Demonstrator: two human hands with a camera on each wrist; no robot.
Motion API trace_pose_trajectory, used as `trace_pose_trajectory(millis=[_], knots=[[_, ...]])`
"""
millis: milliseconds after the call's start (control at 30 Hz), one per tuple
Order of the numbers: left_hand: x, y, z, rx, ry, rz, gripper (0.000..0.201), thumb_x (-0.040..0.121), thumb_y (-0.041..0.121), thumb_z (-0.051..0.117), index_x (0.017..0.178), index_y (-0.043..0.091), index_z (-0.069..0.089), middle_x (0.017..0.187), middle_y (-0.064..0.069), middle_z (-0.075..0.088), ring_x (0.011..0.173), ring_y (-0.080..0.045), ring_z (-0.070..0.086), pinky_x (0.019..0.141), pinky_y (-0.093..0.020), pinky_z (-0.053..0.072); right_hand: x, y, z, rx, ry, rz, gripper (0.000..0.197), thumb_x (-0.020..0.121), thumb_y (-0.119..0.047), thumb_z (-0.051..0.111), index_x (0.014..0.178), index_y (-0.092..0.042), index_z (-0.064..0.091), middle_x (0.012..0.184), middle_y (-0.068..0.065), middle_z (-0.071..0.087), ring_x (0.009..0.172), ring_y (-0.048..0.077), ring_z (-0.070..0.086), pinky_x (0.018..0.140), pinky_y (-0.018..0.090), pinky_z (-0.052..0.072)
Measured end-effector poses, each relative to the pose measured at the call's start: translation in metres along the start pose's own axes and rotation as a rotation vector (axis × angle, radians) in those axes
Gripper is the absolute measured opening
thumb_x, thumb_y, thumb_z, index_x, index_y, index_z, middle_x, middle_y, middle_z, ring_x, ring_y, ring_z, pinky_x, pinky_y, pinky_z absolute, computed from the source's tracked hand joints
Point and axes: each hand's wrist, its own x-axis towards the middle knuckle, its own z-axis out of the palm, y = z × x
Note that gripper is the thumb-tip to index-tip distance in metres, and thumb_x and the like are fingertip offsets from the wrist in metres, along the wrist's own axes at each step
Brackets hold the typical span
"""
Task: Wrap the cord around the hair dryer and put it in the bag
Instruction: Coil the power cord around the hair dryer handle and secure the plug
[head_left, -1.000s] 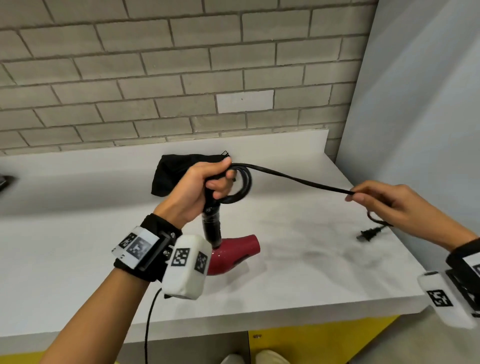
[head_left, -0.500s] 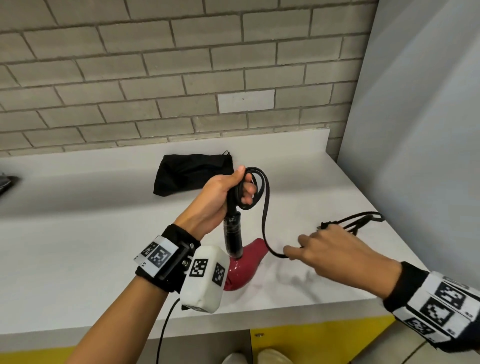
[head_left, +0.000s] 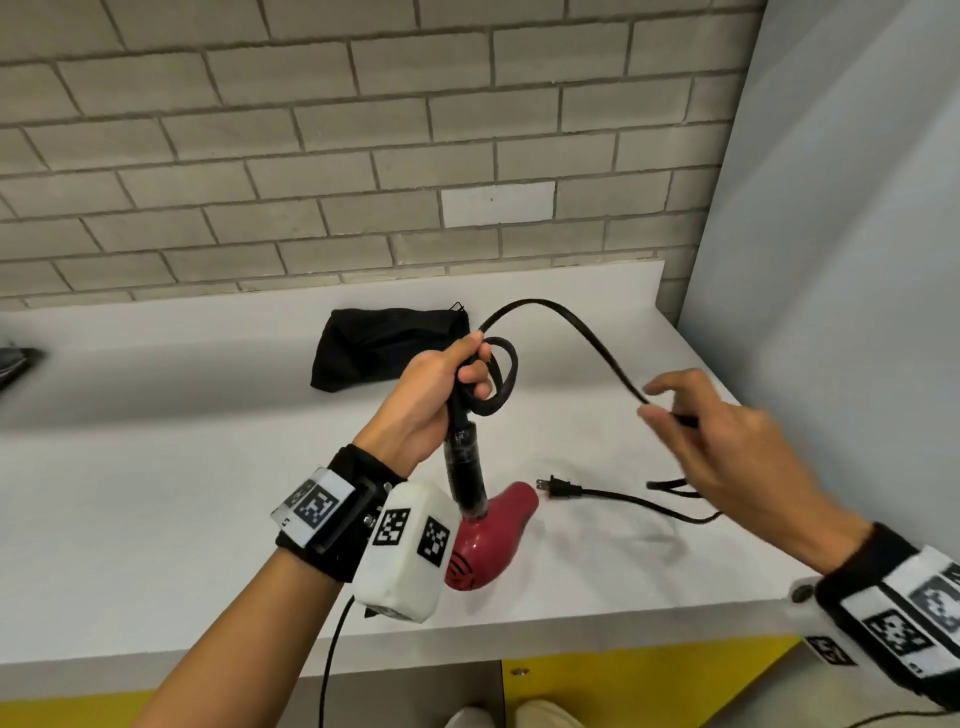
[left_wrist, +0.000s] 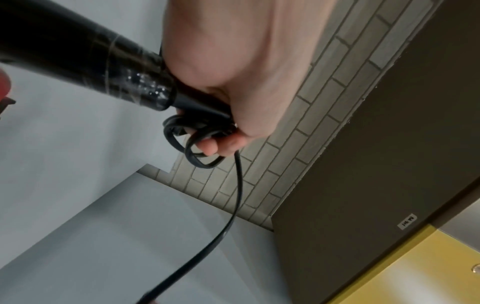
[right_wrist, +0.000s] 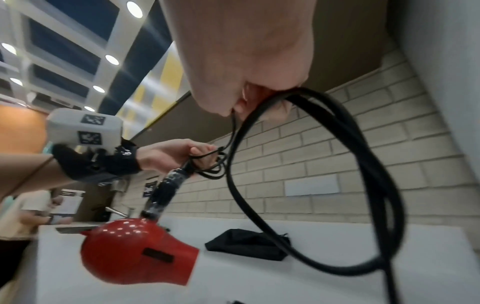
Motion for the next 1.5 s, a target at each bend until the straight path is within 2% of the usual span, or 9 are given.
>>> trace_pose_trajectory(millis=[133, 200, 367, 533, 833, 1000, 1100, 1200, 1500], knots=[[-0.002, -0.001, -0.004, 0.059, 0.008, -0.011, 0.027, 0.098, 0.026, 0.048, 0.076, 0.011, 0.056, 0.046, 0.008, 0.037, 0.047, -0.01, 0.043, 0.053, -0.017, 0.04, -0.001, 0.02, -0.012, -0.155, 0.181, -0.007, 0.023, 0.095, -0.026, 0.044, 0.09, -0.009, 0.059, 0.06, -0.002, 0.053, 0.046, 0.02, 0.043, 0.04, 0.03, 0.037], [-0.002, -0.003, -0.002, 0.055, -0.001, -0.017, 0.028, 0.098, 0.028, 0.049, 0.077, 0.011, 0.056, 0.047, 0.008, 0.038, 0.047, -0.01, 0.044, 0.053, -0.017, 0.041, 0.001, 0.024, -0.009, -0.348, 0.108, 0.011, 0.009, 0.09, -0.012, 0.05, 0.09, -0.011, 0.059, 0.067, 0.005, 0.062, 0.049, 0.03, 0.054, 0.035, 0.029, 0.038], [-0.003, -0.011, 0.009, 0.006, -0.047, -0.037, 0.028, 0.097, 0.032, 0.05, 0.083, 0.008, 0.055, 0.057, 0.002, 0.054, 0.052, -0.013, 0.049, 0.054, -0.019, 0.046, 0.006, 0.003, 0.014, -0.471, -0.209, -0.276, 0.041, 0.049, 0.013, 0.065, 0.079, -0.016, 0.061, 0.061, -0.002, 0.056, 0.055, 0.023, 0.058, 0.039, 0.022, 0.016], [-0.005, -0.019, 0.02, 0.184, -0.125, 0.01, 0.032, 0.096, 0.035, 0.048, 0.089, 0.006, 0.059, 0.066, 0.001, 0.07, 0.059, -0.012, 0.062, 0.064, -0.022, 0.049, 0.019, -0.036, 0.024, -0.177, -0.271, -0.434, 0.026, 0.07, 0.0, 0.05, 0.08, -0.022, 0.06, 0.065, -0.008, 0.058, 0.059, 0.014, 0.053, 0.042, 0.024, 0.019], [-0.019, -0.029, 0.023, 0.557, -0.34, 0.141, 0.041, 0.094, 0.016, 0.042, 0.059, 0.014, 0.063, 0.055, 0.0, 0.06, 0.06, -0.016, 0.054, 0.066, -0.029, 0.044, 0.059, -0.049, 0.018, 0.22, -0.169, -0.267, 0.019, 0.09, -0.017, 0.045, 0.085, -0.019, 0.063, 0.061, -0.011, 0.062, 0.054, 0.007, 0.051, 0.05, 0.027, 0.045], [-0.025, -0.016, 0.02, 0.473, -0.373, 0.008, 0.07, 0.084, 0.07, 0.019, 0.071, 0.012, 0.056, 0.04, 0.005, 0.035, 0.045, -0.012, 0.042, 0.058, -0.018, 0.042, 0.065, -0.031, 0.014, 0.311, -0.169, -0.082, 0.019, 0.094, -0.03, 0.053, 0.082, -0.018, 0.062, 0.052, -0.006, 0.051, 0.049, 0.014, 0.046, 0.05, 0.019, 0.034], [-0.029, -0.009, 0.016, 0.528, -0.441, 0.059, 0.054, 0.092, 0.057, 0.042, 0.073, 0.007, 0.053, 0.041, 0.01, 0.03, 0.044, -0.011, 0.03, 0.053, -0.018, 0.035, 0.062, -0.019, 0.003, 0.412, -0.268, -0.043, 0.026, 0.085, -0.04, 0.06, 0.076, -0.016, 0.062, 0.045, -0.006, 0.042, 0.046, 0.011, 0.035, 0.048, 0.014, 0.028], [-0.029, 0.005, 0.007, 0.561, -0.452, 0.087, 0.039, 0.088, 0.031, 0.059, 0.068, -0.001, 0.049, 0.043, 0.01, 0.029, 0.043, -0.009, 0.025, 0.047, -0.018, 0.028, 0.062, 0.005, -0.011, 0.282, -0.385, -0.091, 0.039, 0.078, -0.052, 0.058, 0.064, -0.016, 0.055, 0.048, -0.005, 0.04, 0.047, 0.01, 0.032, 0.047, 0.015, 0.027], [-0.023, 0.045, -0.017, 0.71, -0.29, 0.096, 0.044, 0.085, 0.048, 0.057, 0.056, 0.016, 0.049, 0.039, 0.006, 0.024, 0.042, -0.015, 0.023, 0.048, -0.021, 0.027, 0.057, 0.061, -0.027, -0.009, -0.499, -0.052, 0.032, 0.088, -0.038, 0.058, 0.064, -0.028, 0.04, 0.047, -0.002, 0.047, 0.05, 0.012, 0.045, 0.05, 0.016, 0.035]])
